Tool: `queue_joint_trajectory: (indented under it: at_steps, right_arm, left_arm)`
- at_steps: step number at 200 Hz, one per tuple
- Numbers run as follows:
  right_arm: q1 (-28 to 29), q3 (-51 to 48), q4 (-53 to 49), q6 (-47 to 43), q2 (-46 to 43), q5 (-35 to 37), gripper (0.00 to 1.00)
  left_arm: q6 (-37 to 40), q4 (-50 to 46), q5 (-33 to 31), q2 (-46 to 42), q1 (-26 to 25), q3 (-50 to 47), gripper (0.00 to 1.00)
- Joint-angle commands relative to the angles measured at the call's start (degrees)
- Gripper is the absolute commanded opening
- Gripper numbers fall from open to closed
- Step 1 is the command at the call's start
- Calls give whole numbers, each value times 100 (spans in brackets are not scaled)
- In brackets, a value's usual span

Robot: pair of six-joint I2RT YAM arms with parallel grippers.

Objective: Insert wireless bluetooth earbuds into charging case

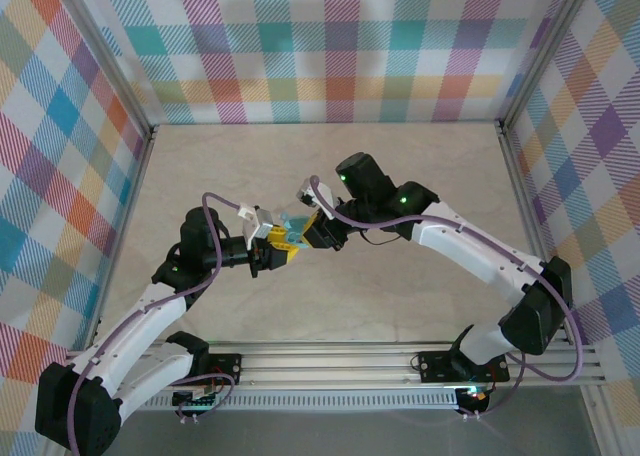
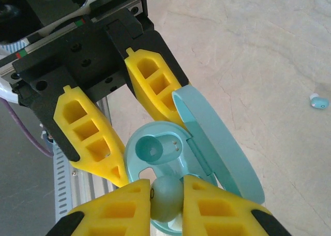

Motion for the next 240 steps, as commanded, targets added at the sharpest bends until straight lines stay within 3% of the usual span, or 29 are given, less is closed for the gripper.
queue_joint_trajectory:
  at_steps: [1,137,240]
  right_arm:
    - [15,24,-97,-73,105,6,18]
    - [21,-29,127,689,77,23,20]
    - [22,-96,43,649,116,234,24]
  left_arm:
    - [12,273,241,-47,5,218,0]
    - [-66,419,253,-8,5,236,0]
    - [-127,468,290,-117,5,238,0]
